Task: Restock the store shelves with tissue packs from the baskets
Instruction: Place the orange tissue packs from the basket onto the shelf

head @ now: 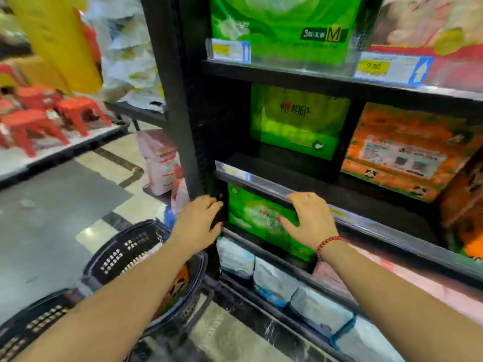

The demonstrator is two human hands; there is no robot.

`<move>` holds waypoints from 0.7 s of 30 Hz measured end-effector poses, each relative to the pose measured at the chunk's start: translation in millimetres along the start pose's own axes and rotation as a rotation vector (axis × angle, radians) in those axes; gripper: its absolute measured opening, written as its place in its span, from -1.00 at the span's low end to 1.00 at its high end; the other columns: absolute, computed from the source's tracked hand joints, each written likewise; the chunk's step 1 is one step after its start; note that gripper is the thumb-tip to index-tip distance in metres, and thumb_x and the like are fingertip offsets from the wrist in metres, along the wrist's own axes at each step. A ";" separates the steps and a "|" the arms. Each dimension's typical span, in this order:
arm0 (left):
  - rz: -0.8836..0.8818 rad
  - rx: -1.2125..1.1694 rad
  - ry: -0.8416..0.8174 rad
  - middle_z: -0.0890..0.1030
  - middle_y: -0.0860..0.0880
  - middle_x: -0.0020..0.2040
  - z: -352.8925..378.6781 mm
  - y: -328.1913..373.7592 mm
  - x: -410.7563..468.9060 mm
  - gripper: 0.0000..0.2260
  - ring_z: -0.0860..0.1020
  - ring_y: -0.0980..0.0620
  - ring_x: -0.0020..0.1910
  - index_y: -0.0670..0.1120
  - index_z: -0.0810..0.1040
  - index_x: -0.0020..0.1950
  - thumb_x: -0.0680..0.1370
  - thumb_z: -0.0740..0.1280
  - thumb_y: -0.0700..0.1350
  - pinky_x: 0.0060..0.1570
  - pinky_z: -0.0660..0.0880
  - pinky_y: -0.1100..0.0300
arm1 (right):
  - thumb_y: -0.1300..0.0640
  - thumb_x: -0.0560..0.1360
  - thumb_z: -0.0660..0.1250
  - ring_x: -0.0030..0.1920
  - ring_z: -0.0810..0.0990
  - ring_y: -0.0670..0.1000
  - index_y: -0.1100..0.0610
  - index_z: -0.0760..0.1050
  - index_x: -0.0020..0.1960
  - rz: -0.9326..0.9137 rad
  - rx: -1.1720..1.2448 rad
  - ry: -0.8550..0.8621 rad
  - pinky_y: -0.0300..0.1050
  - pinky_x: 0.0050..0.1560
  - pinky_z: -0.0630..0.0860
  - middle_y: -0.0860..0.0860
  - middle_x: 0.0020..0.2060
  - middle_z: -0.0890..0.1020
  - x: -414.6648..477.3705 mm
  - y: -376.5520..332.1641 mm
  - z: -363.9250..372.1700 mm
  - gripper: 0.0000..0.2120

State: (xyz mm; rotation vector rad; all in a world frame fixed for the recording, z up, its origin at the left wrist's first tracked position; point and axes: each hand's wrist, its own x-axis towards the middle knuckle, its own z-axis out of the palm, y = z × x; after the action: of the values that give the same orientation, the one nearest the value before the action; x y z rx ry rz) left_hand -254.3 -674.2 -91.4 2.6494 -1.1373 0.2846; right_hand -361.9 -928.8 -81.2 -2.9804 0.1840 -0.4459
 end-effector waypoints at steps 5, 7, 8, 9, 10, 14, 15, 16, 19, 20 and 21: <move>-0.265 0.029 -0.069 0.59 -0.27 0.16 -1.1 -71.5 -78.2 -0.56 0.54 -0.27 0.16 -0.24 0.56 0.25 0.40 0.47 -0.13 0.10 0.52 -0.09 | -0.13 0.48 0.31 0.26 0.42 0.13 0.10 0.42 0.33 -0.161 0.048 -0.123 -0.03 0.27 0.29 0.06 0.24 0.52 26.7 -75.6 55.2 -0.49; -0.349 0.046 -0.093 0.57 -0.25 0.20 -2.0 -98.6 -104.7 -0.55 0.52 -0.25 0.19 -0.22 0.53 0.29 0.44 0.44 -0.09 0.11 0.50 -0.06 | -0.16 0.48 0.28 0.30 0.39 0.09 0.06 0.39 0.37 -0.214 0.055 -0.166 -0.04 0.30 0.24 0.02 0.28 0.49 39.7 -107.3 76.2 -0.47; -0.381 0.047 -0.097 0.56 -0.24 0.20 -2.5 -112.3 -116.8 -0.55 0.52 -0.25 0.18 -0.21 0.52 0.30 0.45 0.44 -0.08 0.11 0.50 -0.06 | -0.17 0.48 0.28 0.31 0.38 0.08 0.05 0.38 0.38 -0.238 0.061 -0.185 -0.05 0.31 0.24 0.01 0.29 0.48 46.7 -123.4 86.2 -0.47; -0.410 0.047 -0.105 0.56 -0.24 0.20 -3.3 -126.2 -127.5 -0.55 0.52 -0.25 0.18 -0.21 0.52 0.31 0.46 0.44 -0.07 0.11 0.50 -0.06 | -0.17 0.48 0.28 0.32 0.37 0.08 0.05 0.38 0.38 -0.259 0.066 -0.206 -0.05 0.31 0.24 0.00 0.30 0.48 54.2 -139.2 95.5 -0.46; -0.437 0.051 -0.117 0.56 -0.24 0.21 -3.9 -139.7 -137.0 -0.54 0.52 -0.25 0.19 -0.21 0.51 0.32 0.47 0.43 -0.06 0.11 0.50 -0.06 | -0.17 0.48 0.29 0.32 0.37 0.08 0.05 0.38 0.38 -0.277 0.070 -0.228 -0.05 0.32 0.26 0.01 0.30 0.48 61.7 -154.5 104.0 -0.46; -0.472 0.081 -0.164 0.59 -0.24 0.12 -3.6 -188.1 -162.7 -0.55 0.56 -0.27 0.08 -0.22 0.57 0.23 0.40 0.48 -0.08 -0.02 0.53 -0.05 | -0.14 0.48 0.30 0.29 0.41 0.09 0.08 0.40 0.36 -0.332 0.072 -0.304 -0.04 0.29 0.33 0.02 0.25 0.52 89.3 -206.6 135.4 -0.48; -0.472 0.079 -0.179 0.60 -0.24 0.10 -2.2 -199.2 -166.1 -0.57 0.57 -0.28 0.06 -0.23 0.58 0.20 0.39 0.49 -0.09 -0.03 0.53 -0.05 | -0.14 0.48 0.30 0.27 0.42 0.09 0.09 0.41 0.35 -0.343 0.076 -0.320 -0.04 0.27 0.34 0.02 0.23 0.53 95.6 -217.3 143.0 -0.49; -0.476 0.070 -0.187 0.60 -0.24 0.09 -0.1 -209.6 -169.2 -0.59 0.57 -0.27 0.07 -0.23 0.59 0.18 0.38 0.48 -0.09 -0.02 0.53 -0.05 | -0.13 0.47 0.31 0.26 0.43 0.10 0.09 0.41 0.34 -0.348 0.082 -0.334 -0.04 0.26 0.34 0.03 0.22 0.54 100.8 -226.9 150.7 -0.49; -0.515 0.018 -0.190 0.60 -0.22 0.09 8.8 -236.1 -175.9 -0.60 0.55 -0.23 0.10 -0.22 0.58 0.18 0.40 0.45 -0.08 0.00 0.54 -0.05 | -0.14 0.48 0.30 0.27 0.43 0.10 0.09 0.42 0.31 -0.354 0.060 -0.389 -0.03 0.26 0.35 0.04 0.21 0.54 114.9 -248.9 173.9 -0.51; -0.540 -0.002 -0.193 0.59 -0.23 0.10 12.7 -243.1 -177.8 -0.60 0.54 -0.23 0.10 -0.22 0.58 0.18 0.40 0.45 -0.07 0.01 0.54 -0.06 | -0.15 0.48 0.30 0.26 0.43 0.10 0.08 0.43 0.28 -0.356 0.052 -0.410 -0.02 0.25 0.36 0.04 0.19 0.54 119.9 -254.5 181.4 -0.54; -0.564 -0.017 -0.197 0.60 -0.24 0.09 17.2 -249.1 -179.4 -0.60 0.55 -0.24 0.10 -0.23 0.58 0.18 0.40 0.45 -0.08 0.02 0.54 -0.07 | -0.15 0.47 0.30 0.24 0.44 0.10 0.08 0.45 0.24 -0.357 0.058 -0.428 -0.01 0.23 0.37 0.04 0.17 0.55 125.3 -259.4 189.1 -0.56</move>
State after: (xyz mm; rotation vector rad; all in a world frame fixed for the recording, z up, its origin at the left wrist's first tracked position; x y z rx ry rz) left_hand -192.3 -390.7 -192.7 2.8867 -0.3893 -0.0940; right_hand -160.3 -671.1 -189.3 -2.9632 -0.3966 0.1616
